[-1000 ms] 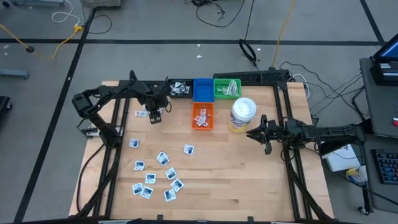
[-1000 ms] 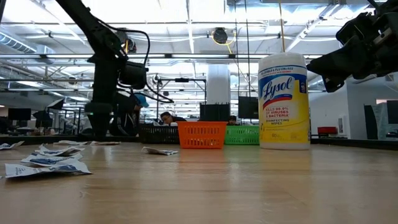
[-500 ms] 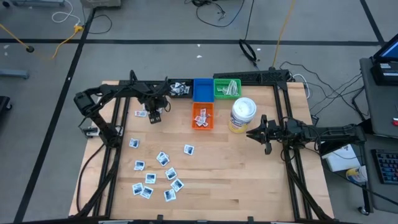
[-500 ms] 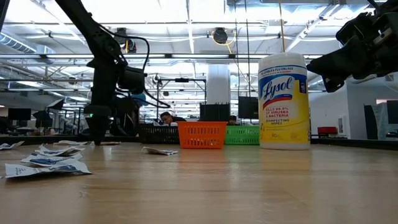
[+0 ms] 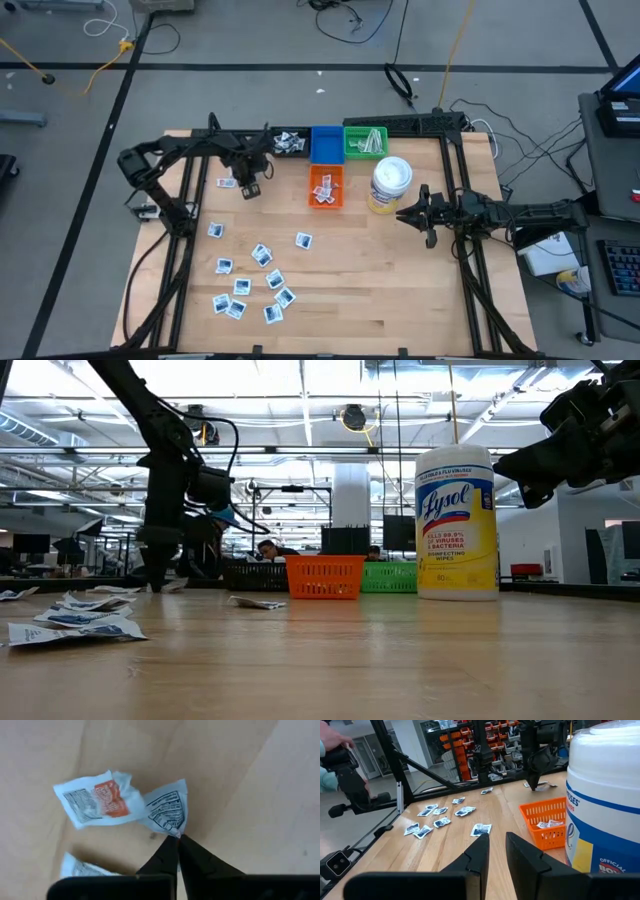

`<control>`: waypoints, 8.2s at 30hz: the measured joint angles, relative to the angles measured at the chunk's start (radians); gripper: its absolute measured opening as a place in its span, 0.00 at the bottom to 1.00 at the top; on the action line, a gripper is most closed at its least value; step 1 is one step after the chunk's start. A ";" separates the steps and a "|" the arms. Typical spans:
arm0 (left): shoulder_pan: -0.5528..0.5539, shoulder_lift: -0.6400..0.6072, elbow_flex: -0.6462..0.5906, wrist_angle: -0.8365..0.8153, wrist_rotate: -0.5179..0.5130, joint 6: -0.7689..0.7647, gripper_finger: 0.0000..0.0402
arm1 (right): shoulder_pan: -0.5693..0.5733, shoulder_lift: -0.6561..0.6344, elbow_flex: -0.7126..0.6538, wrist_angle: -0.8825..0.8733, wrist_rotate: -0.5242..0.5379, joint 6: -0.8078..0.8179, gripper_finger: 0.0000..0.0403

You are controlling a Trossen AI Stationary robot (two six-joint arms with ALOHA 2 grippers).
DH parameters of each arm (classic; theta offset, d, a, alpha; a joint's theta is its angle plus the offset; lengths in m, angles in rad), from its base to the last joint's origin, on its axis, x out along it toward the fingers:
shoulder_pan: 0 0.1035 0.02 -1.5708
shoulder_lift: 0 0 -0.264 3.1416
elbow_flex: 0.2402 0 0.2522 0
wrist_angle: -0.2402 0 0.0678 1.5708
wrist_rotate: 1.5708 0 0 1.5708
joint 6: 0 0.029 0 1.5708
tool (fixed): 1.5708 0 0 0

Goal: Pick & Place First Aid Supplies
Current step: Put the orange ointment pack into the orange bin

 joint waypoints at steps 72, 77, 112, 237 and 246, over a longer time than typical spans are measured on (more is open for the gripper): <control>-0.395 0.628 1.179 -0.461 0.076 -0.117 0.00 | 0.000 0.000 0.000 0.000 0.000 0.000 0.15; -0.397 0.630 1.179 -0.439 0.076 -0.149 0.04 | 0.000 0.000 0.000 0.000 0.000 0.000 0.15; -0.270 0.572 1.179 -0.462 0.099 -1.118 0.49 | 0.000 0.000 0.000 0.000 0.000 0.000 0.15; 0.004 -0.181 0.137 -0.123 0.133 -1.193 0.01 | 0.000 0.000 0.000 0.000 0.000 0.000 0.15; -0.083 0.009 0.362 -0.145 0.128 -1.188 0.01 | 0.000 0.000 0.000 0.000 0.000 0.000 0.15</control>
